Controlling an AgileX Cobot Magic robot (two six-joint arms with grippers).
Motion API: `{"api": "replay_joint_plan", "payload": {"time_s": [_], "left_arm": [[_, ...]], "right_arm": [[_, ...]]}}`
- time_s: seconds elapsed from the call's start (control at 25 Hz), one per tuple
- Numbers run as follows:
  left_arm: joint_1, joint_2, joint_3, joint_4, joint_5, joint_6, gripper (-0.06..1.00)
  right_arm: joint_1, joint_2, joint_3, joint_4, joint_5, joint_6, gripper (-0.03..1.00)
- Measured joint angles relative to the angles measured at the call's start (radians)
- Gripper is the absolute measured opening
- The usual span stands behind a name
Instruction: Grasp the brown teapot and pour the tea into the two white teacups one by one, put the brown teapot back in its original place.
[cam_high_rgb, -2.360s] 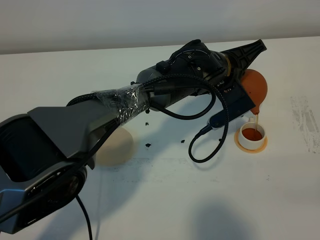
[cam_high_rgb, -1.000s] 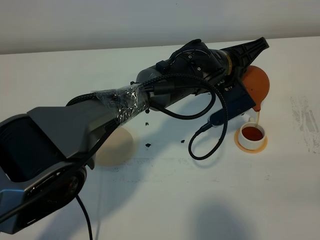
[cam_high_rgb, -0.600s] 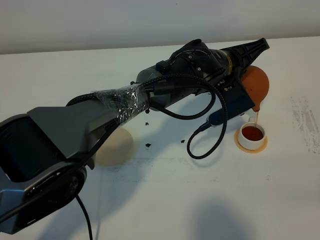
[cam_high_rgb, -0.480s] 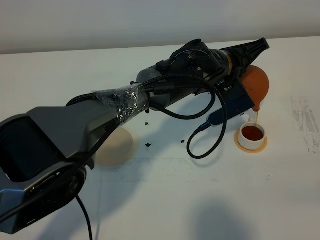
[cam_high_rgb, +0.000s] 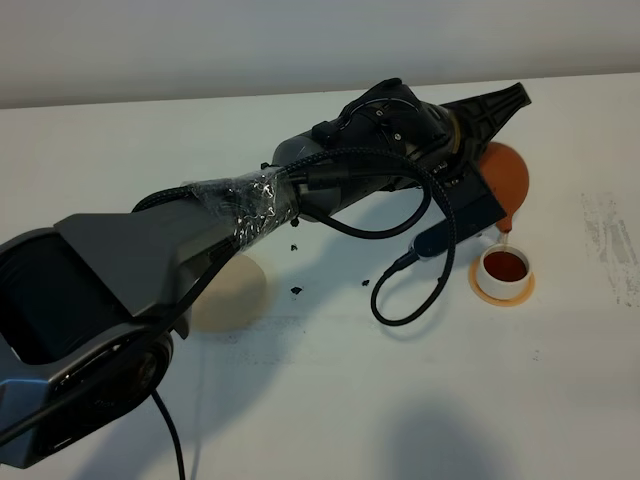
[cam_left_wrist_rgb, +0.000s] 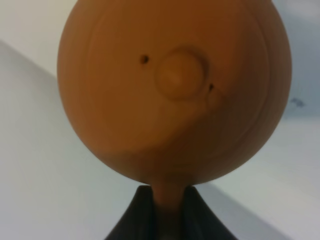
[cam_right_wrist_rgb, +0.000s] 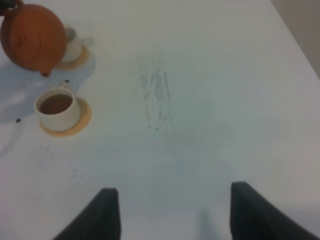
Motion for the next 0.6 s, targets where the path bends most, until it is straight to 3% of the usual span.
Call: {"api": "replay_joint_plan", "payload": {"time_s": [0.32, 0.6], "left_arm": [[0.000, 0.000, 0.000, -0.059, 0.071, -0.034, 0.09], [0.000, -0.039, 0.000, -0.090, 0.175, -0.144, 0.09]], "right_arm": [[0.000, 0.000, 0.000, 0.000, 0.000, 0.000, 0.47], [0.000, 0.000, 0.000, 0.000, 0.000, 0.000, 0.47]]}}
